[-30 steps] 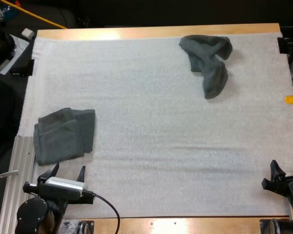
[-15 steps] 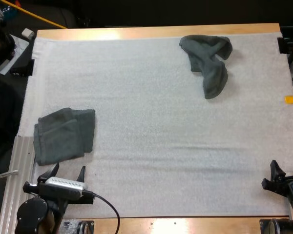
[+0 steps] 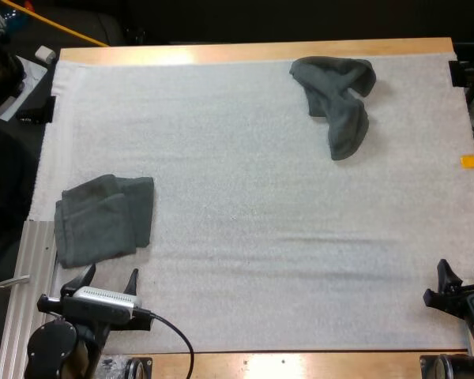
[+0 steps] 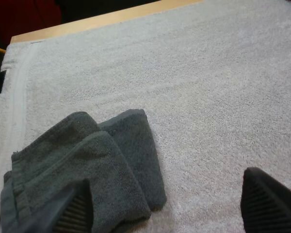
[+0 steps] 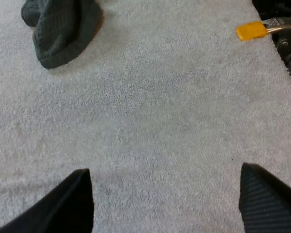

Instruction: Pick towel from pile, fold and stack

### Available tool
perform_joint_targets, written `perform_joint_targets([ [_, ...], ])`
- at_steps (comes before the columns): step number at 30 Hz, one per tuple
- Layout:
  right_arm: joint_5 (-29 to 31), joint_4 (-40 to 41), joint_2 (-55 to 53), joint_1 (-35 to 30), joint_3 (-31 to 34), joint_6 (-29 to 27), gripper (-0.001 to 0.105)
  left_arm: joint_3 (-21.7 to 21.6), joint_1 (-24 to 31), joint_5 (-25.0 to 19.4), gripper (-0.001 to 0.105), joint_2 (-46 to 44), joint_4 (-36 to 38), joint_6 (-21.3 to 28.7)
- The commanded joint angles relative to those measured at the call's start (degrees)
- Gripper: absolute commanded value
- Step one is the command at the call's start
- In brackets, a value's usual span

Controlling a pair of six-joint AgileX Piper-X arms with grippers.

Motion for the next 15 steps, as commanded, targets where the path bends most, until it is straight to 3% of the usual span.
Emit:
perform_joint_targets([
  [1,-0.1,-0.21,-2.64,-0.02,-0.21,-0.12,0.062,-0.22,-0.03,0.07,0.062,-8.2,-0.72,-0.23],
  [15,-2.25,-0.47,-0.8,-0.17,-1.92,0.49,0.061,-1.21,-0.89,1.36,0.062,-6.22,-0.65,-0.69],
])
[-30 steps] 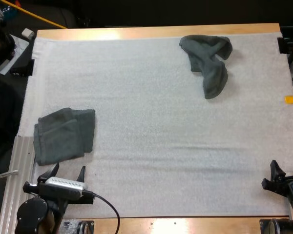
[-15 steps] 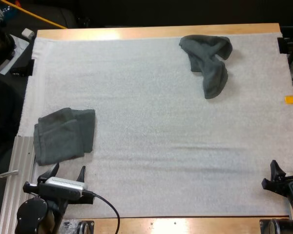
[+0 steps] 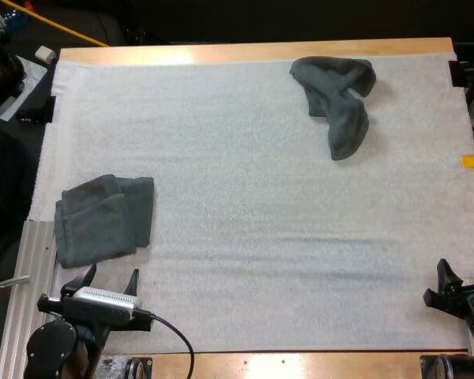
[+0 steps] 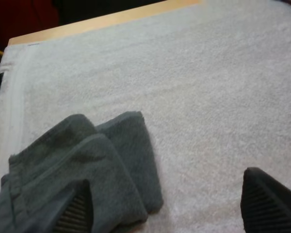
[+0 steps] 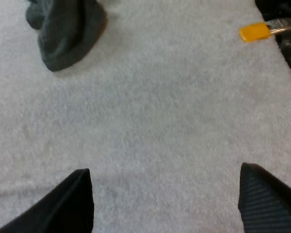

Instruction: Pick towel from pile, fold and stack

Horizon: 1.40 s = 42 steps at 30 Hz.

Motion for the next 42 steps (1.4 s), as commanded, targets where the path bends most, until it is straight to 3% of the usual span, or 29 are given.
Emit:
perform_joint_targets([
  [1,-2.63,-0.41,-0.17,0.0,-2.48,0.1,0.061,-1.44,-1.1,1.52,0.062,-5.51,-0.75,-0.83],
  [15,-19.43,3.34,11.37,-0.01,-14.39,-0.13,0.061,-9.35,-7.54,13.54,0.062,6.38,-2.01,-1.53],
  [17,-18.11,2.63,11.7,0.02,-14.4,-0.5,0.062,-9.39,-8.16,12.57,0.062,6.63,-2.48,-1.12],
  [21,-22.92,2.22,18.24,0.08,-19.45,-0.44,0.061,-12.45,-13.41,14.34,0.062,14.06,-4.21,-0.45],
  [25,-25.65,0.86,22.53,0.16,-21.46,0.66,0.061,-13.75,-15.21,15.77,0.062,17.6,-5.35,-0.31],
  [31,-27.37,-5.5,29.92,0.48,-22.34,5.1,0.062,-14.36,-16.17,16.56,0.062,20.53,-6.69,-0.38],
  [37,-25.88,-18.1,41.64,4.97,-22.54,14.33,0.061,-14.55,-16.45,17.03,0.062,21.17,-7.59,-0.55],
  [40,-25.5,-16.38,40.21,3.74,-22.11,13.0,0.062,-14.36,-16.42,16.74,0.061,21.07,-7.0,-0.76],
  [42,-23.93,-20.5,44.28,5.41,-22.17,15.63,0.061,-14.31,-16.41,16.76,0.062,21.16,-7.21,-0.72],
])
